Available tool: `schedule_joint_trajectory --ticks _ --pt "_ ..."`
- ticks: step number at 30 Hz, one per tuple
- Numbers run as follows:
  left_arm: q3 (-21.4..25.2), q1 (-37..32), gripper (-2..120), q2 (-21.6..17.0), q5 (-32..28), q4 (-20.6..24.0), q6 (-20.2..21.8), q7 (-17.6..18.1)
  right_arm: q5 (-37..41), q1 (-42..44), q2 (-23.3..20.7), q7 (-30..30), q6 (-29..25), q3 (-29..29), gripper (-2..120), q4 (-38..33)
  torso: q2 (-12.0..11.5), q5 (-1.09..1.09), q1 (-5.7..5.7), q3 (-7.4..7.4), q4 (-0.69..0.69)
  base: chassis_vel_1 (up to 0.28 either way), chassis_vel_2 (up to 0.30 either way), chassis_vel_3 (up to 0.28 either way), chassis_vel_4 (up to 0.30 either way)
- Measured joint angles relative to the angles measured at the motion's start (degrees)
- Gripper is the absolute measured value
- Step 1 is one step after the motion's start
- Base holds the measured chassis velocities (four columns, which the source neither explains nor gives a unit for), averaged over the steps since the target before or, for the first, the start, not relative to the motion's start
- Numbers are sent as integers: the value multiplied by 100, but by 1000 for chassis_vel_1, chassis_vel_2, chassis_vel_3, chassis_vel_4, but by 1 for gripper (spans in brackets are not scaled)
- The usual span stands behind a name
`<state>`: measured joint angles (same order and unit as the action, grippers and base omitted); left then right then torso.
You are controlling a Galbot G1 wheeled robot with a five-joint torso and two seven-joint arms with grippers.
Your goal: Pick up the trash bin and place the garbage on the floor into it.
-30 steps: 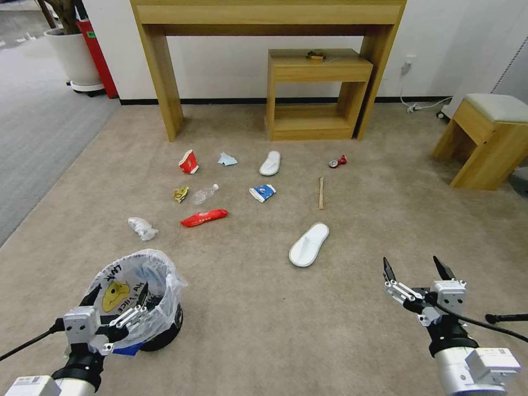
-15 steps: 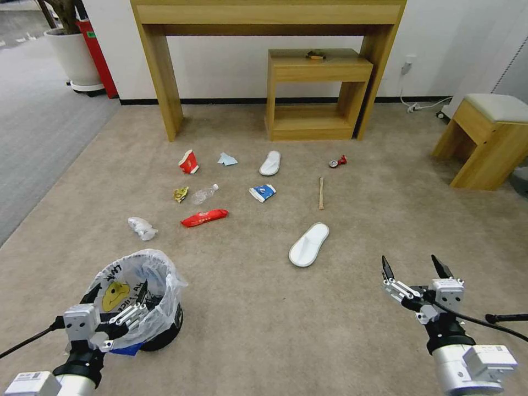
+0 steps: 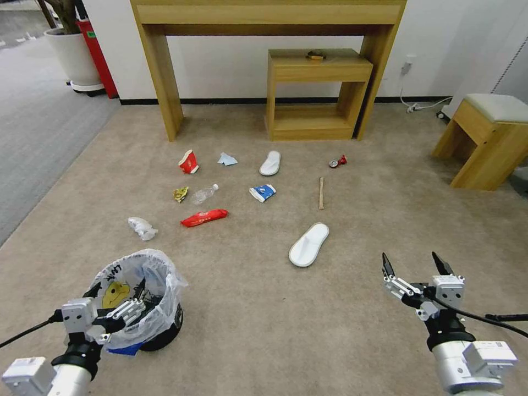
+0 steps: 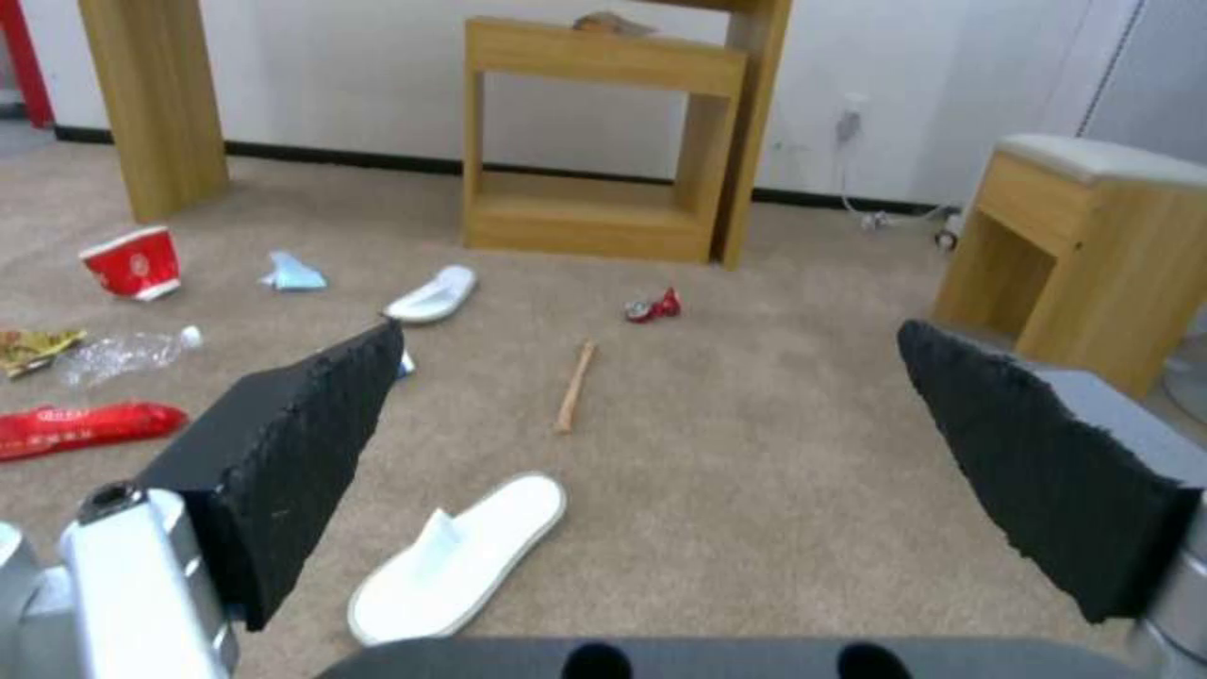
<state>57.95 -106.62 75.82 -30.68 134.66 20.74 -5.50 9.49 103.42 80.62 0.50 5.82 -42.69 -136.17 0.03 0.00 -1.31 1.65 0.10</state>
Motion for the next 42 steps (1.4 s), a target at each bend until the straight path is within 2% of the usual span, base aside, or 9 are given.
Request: schedule_joint_trajectory --ticks 2,6,7,10,13,20,23,31,42 --pt "129 105 100 -210 -134 -79 188 11 1 -25 -7 12 14 9 100 16 0 0 0 0 1 0 0 0 0" --pt "441 384 100 -1033 -415 -439 1238 -20 -22 -99 -31 142 116 39 100 104 0 0 0 0 2 0 0 0 0" --pt "441 384 100 -1033 -415 -439 1238 -20 -22 -99 -31 142 116 39 100 104 0 0 0 0 2 0 0 0 0" --pt "667 538 100 -1386 -494 -744 1949 -335 -41 -114 -86 237 201 88 100 154 0 0 0 0 2 0 0 0 0" --pt "768 602 100 -1533 -572 -951 2151 -422 -37 -124 -153 275 264 144 100 189 0 0 0 0 0 0 0 0 0" --pt "509 1087 100 -2197 -893 -1745 2212 -499 -38 -151 -286 419 440 356 100 328 0 0 0 0 1 0 0 0 0" --pt "248 1391 100 -2414 -832 -2210 2197 -745 -34 -209 -347 515 532 473 100 386 0 0 0 0 2 0 0 0 0" --pt "-71 1751 100 -2674 -655 -2970 2170 -1077 -22 -325 -377 644 643 619 100 456 0 0 -1 0 1 0 0 0 0" --pt "-455 2042 100 -2785 -364 -3474 2152 -1554 21 -579 -352 909 802 948 100 596 0 -1 0 0 1 0 0 0 0"
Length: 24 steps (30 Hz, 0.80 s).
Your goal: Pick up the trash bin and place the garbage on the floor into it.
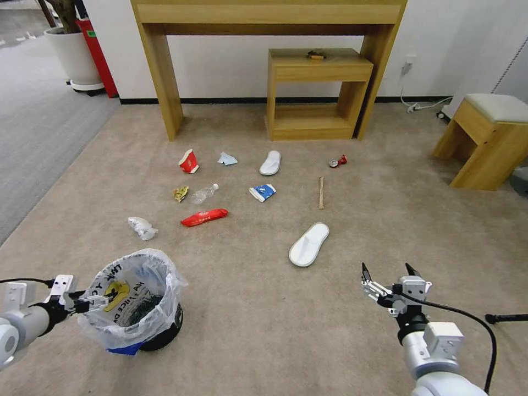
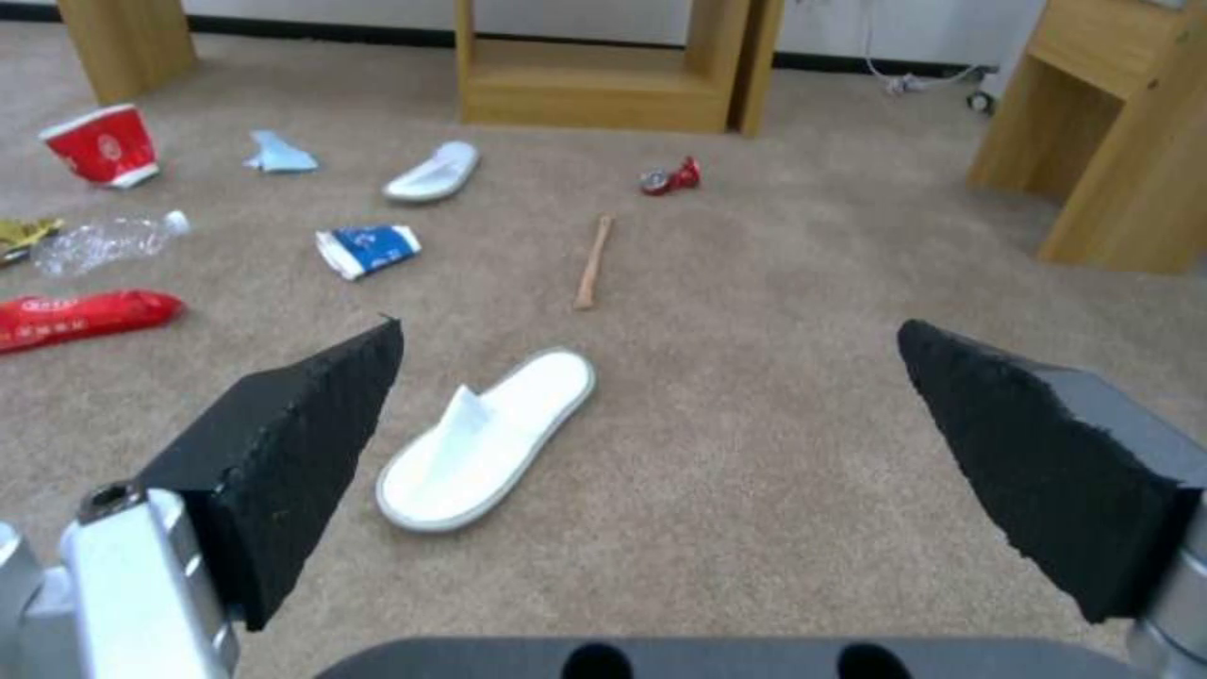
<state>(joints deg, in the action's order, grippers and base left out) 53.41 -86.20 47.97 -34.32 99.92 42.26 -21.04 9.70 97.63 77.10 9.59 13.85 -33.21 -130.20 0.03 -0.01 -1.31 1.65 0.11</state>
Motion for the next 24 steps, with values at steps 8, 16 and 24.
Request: schedule_joint_trajectory --ticks 8,16,24 --pt "-207 178 81 74 227 -256 -5 -64 87 -72 16 165 56 40 100 34 0 0 0 0 -1 0 0 0 0" --pt "-271 220 51 117 248 -327 -38 -12 89 -52 20 196 46 23 100 36 0 -3 1 -1 0 0 0 0 0" --pt "-234 141 25 119 121 -278 -34 73 85 -54 28 232 24 85 100 37 0 -1 1 -1 0 0 0 0 0"
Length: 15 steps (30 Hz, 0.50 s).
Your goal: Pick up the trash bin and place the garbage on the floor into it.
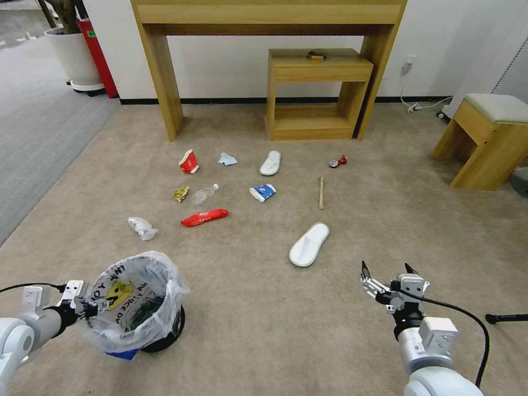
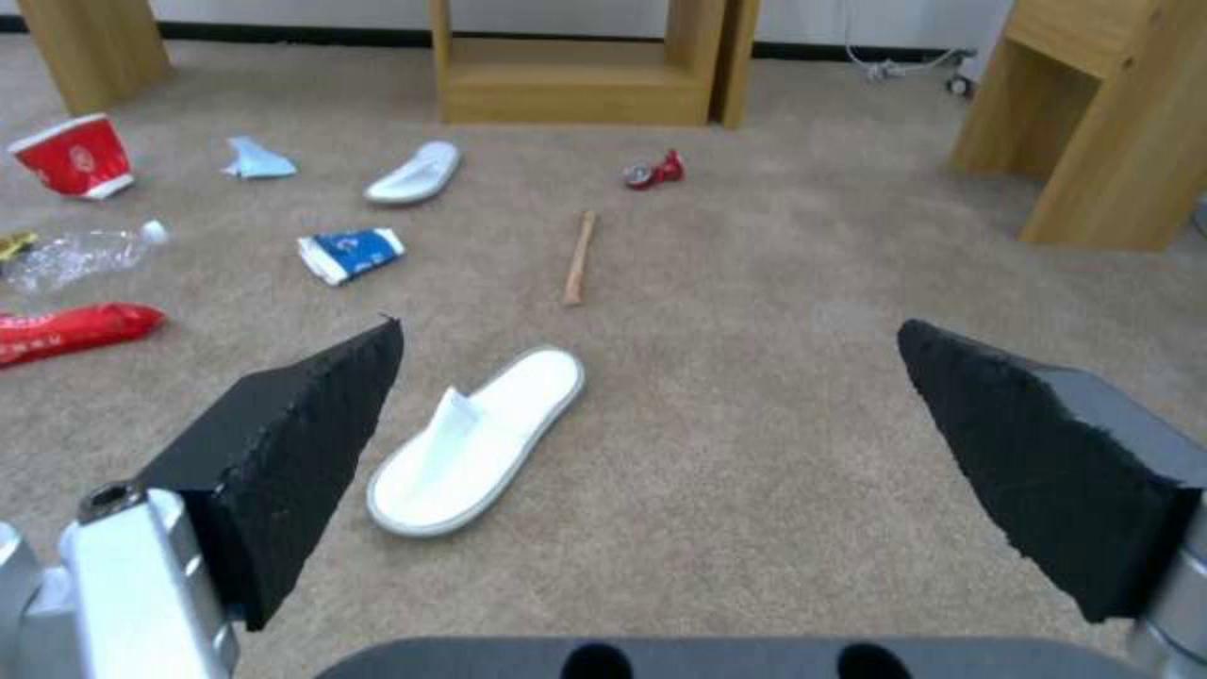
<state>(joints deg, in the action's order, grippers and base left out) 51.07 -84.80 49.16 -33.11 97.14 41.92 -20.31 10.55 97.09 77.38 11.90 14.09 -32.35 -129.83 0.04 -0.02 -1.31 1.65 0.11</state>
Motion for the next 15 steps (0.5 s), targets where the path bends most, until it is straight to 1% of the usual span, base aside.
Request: schedule_joint_trajectory --ticks 1,2,5,6,7,11,13,15 --pt "15 -20 17 2 -31 13 2 13 -2 1 0 3 0 9 100 0 0 0 0 0 0 0 0 0 0" --pt "15 -20 17 2 -31 13 2 13 -2 1 0 3 0 9 100 0 0 0 0 0 0 0 0 0 0" --pt "73 -83 4 21 -70 76 25 15 -8 -4 0 14 -1 27 100 0 0 2 0 0 0 0 0 0 0" --pt "73 -83 4 21 -70 76 25 15 -8 -4 0 14 -1 27 100 0 0 2 0 0 0 0 0 0 0" --pt "101 -110 1 46 -101 118 31 -3 -10 -5 2 20 -1 34 100 1 0 2 0 0 0 0 0 0 0" --pt "178 -184 0 133 -202 225 34 76 -16 -5 7 24 -1 40 100 7 0 2 0 0 0 0 0 0 0" --pt "268 -283 0 201 -390 373 37 284 -21 -15 9 24 -2 40 100 14 0 3 0 1 0 0 0 0 0" --pt "314 -331 0 227 -454 453 37 353 -22 -23 10 24 -2 40 100 15 0 3 0 1 0 0 0 0 0"
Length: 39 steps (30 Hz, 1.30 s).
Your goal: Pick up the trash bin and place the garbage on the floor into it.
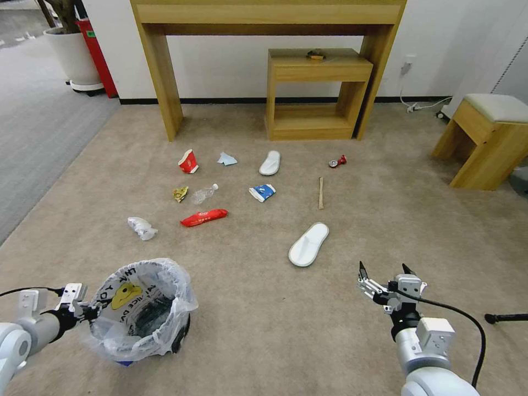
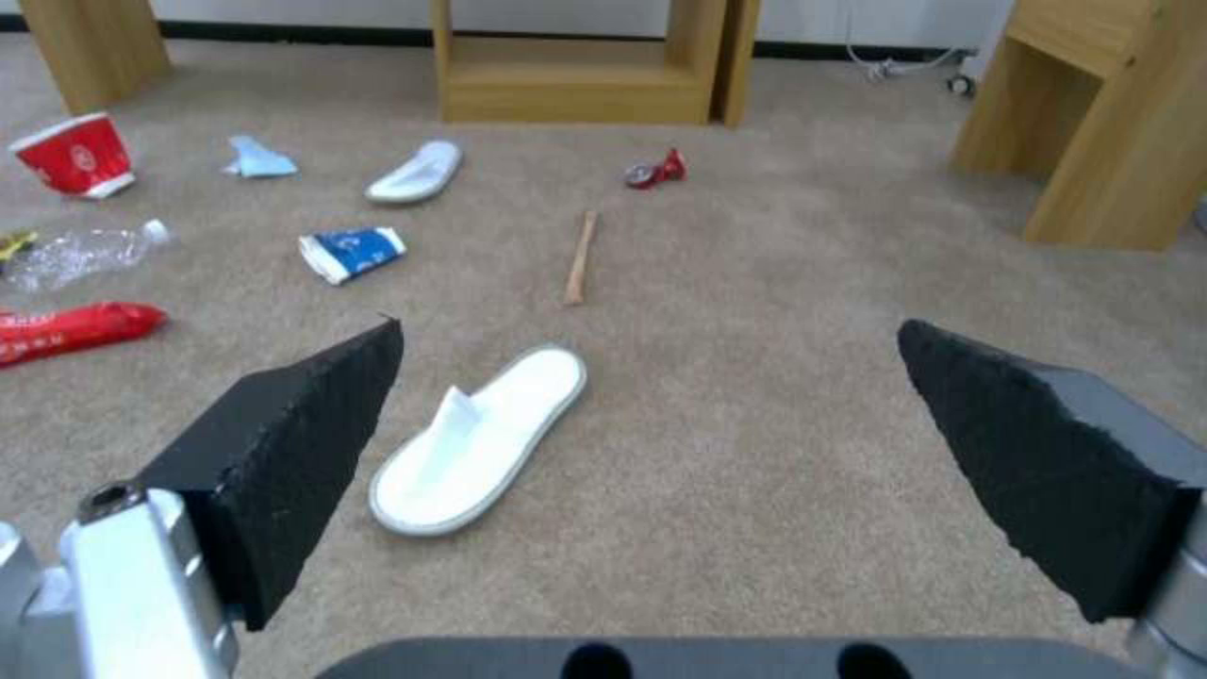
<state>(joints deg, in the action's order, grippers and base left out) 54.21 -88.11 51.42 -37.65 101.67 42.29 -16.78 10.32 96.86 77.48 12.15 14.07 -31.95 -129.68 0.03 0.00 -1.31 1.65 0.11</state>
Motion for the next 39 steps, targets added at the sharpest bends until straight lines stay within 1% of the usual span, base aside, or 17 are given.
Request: schedule_joint_trajectory --ticks 4,7,8,9,11,14,15,18,19,21,23,26,28,29,31,35,39 --pt "176 -180 0 68 -300 346 1 175 1 -29 4 1 0 8 100 3 0 -1 0 0 0 0 0 0 0" --pt "493 -494 0 263 -811 899 -1 575 6 -69 9 3 10 11 100 4 0 -2 0 0 1 0 0 0 0" --pt "493 -494 0 263 -811 899 -1 575 6 -69 9 3 10 11 100 4 0 -2 0 0 1 0 0 0 0" --pt "635 -661 0 432 -995 1162 -4 818 9 -84 10 3 38 10 100 -4 0 -3 0 0 1 0 0 0 0" --pt "680 -736 0 510 -1053 1271 -4 921 9 -87 10 1 48 8 100 -14 0 -3 0 0 0 0 0 0 0" --pt "878 -1091 0 993 -1162 1849 -5 1399 4 -87 11 -69 59 -19 100 -72 0 -3 0 -1 0 0 0 0 0" --pt "878 -1091 0 993 -1162 1849 -5 1399 4 -87 11 -69 59 -19 100 -72 0 -3 0 -1 0 0 0 0 0" --pt "878 -1364 0 1410 -1240 2322 -5 1776 -57 -77 9 -130 57 -43 100 -121 0 -3 0 0 0 0 0 0 0" --pt "878 -1364 0 1410 -1240 2322 -5 1776 -57 -77 9 -130 57 -43 100 -121 0 -3 0 0 0 0 0 0 0" --pt "797 -1671 0 1829 -1108 2690 -7 1990 -120 -32 10 -197 48 -84 100 -166 0 -3 0 -1 0 0 0 0 0" --pt "778 -1847 0 2024 -945 2847 -6 2063 -172 31 28 -234 7 -142 100 -206 1 -3 0 -1 -2 0 0 0 0" --pt "822 -1898 0 2073 -943 2904 -6 2049 -283 166 117 -317 -120 -272 100 -249 0 -4 0 -1 -1 0 0 0 0" --pt "867 -1899 0 2055 -979 2904 -6 1971 -332 246 164 -371 -195 -350 100 -278 0 -3 0 -1 0 0 0 0 0" --pt "934 -1913 0 2037 -1006 2896 -7 1883 -358 304 192 -419 -243 -406 100 -302 0 -2 0 -1 4 0 0 0 0" --pt "1150 -1999 0 2022 -1041 2830 -11 1672 -370 318 202 -481 -273 -444 100 -324 0 -3 0 -1 3 0 0 0 0" --pt "1357 -2076 0 2009 -1059 2747 -23 1518 -371 220 184 -499 -236 -426 100 -324 0 -2 0 -1 -2 0 0 0 0" --pt "1449 -2103 0 1992 -1064 2725 -61 1451 -368 146 168 -501 -135 -379 100 -324 1 -3 0 0 0 0 0 0 0"
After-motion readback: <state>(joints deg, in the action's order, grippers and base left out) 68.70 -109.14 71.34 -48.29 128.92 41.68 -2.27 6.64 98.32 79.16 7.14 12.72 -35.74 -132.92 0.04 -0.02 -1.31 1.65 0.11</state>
